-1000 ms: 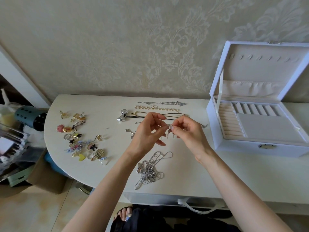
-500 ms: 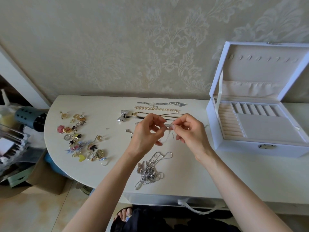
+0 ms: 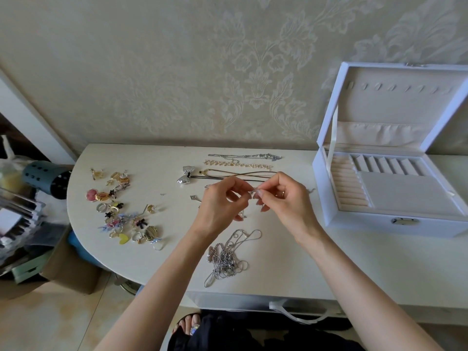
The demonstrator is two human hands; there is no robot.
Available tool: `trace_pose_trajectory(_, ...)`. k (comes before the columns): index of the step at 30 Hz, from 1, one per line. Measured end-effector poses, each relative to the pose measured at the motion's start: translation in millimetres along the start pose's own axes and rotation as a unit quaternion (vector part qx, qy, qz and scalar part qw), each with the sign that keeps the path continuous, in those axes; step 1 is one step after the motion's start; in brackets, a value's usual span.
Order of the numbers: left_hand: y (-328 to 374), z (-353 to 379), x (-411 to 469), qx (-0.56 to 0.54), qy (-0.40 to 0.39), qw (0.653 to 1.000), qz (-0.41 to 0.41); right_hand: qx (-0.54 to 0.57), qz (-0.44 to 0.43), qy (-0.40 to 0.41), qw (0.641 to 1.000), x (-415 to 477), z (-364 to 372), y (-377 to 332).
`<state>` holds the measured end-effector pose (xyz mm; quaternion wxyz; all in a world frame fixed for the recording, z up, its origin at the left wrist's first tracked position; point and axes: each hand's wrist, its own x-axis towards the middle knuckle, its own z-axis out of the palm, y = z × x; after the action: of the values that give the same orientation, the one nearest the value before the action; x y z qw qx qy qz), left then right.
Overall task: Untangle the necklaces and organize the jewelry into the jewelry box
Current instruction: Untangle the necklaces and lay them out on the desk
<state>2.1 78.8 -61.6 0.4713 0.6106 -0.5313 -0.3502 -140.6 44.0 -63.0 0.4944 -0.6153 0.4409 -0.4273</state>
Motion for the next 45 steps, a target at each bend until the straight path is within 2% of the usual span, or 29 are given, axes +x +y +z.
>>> trace_pose_trajectory(5,-1.2,-1.0,-0.9,0.017,0.000,1.000,0.004,-0.017,-0.004,-0.011,1.000,0.2,-0.5,-0.5)
trace_pose_trajectory(12,0.4,-0.7,-0.9,-0.010,0.006,1.000,0.008,-0.032,0.045,-0.052,0.997,1.1,-0.6,1.4)
trace_pose_trajectory(18,-0.1,-1.3,-0.9,-0.006,-0.002,1.000,0.013,-0.036,0.032,-0.016,0.999,2.3,-2.0,2.2)
trace_pose_trajectory(35,-2.0,1.0,-0.6,0.077,0.004,0.997,0.017,-0.053,0.018,-0.034,0.998,1.2,-2.1,5.6)
trace_pose_trajectory(45,0.1,4.2,-1.7,0.079,0.014,0.997,0.005,-0.069,0.026,-0.021,0.997,1.1,-0.7,4.8)
